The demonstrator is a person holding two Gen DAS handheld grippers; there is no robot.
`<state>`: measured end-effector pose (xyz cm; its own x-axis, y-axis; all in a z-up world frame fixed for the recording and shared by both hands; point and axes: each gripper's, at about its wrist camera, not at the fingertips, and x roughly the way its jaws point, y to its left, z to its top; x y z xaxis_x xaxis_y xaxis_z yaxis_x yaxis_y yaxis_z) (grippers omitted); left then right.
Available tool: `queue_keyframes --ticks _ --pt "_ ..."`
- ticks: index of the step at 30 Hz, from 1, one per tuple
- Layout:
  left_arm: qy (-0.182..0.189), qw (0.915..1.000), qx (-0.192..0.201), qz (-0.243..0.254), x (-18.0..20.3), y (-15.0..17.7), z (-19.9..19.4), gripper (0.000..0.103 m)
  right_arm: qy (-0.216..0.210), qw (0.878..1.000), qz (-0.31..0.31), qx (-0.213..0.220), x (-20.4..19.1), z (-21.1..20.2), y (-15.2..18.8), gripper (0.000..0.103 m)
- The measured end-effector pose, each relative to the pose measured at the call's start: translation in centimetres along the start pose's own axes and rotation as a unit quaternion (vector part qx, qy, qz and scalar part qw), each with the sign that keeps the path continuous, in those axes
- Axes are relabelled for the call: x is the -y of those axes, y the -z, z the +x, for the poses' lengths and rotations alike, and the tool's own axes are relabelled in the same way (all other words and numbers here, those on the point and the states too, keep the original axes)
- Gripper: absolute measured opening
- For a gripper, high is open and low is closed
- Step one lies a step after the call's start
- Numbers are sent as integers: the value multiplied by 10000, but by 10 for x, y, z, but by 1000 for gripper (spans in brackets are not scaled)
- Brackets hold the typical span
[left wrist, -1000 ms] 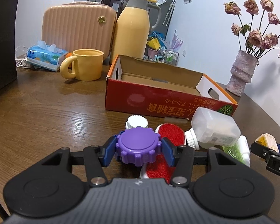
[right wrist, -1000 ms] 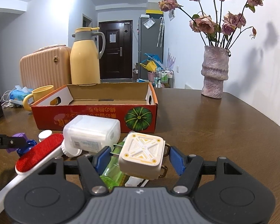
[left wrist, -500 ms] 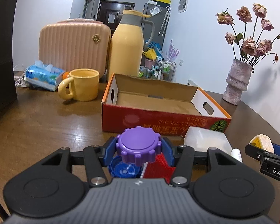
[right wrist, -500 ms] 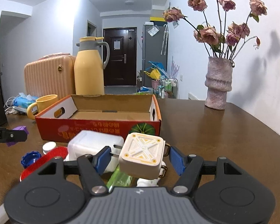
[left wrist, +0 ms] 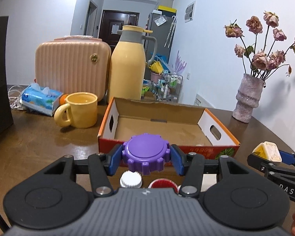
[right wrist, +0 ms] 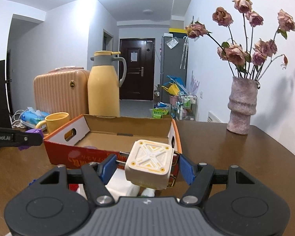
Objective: Organize rigid objects
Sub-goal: 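Lift and carry the purple cap and white plug over the cardboard box with both tools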
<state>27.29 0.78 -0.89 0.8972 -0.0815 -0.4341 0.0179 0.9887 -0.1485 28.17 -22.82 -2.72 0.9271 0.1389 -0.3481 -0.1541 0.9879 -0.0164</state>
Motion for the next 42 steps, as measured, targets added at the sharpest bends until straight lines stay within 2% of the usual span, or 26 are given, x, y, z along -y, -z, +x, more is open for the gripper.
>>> queue_keyframes --ticks 18,26,42 --pt "60 9998 199 44 19 -34 30 54 -311 9995 -49 103 -3 43 -32 67" --pt "47 9998 204 -41 21 -43 50 54 -431 9991 -29 -28 -7 70 -40 67" --pt "-236 9996 145 -42 18 -54 100 54 -474 9983 -142 -309 -6 129 -50 67"
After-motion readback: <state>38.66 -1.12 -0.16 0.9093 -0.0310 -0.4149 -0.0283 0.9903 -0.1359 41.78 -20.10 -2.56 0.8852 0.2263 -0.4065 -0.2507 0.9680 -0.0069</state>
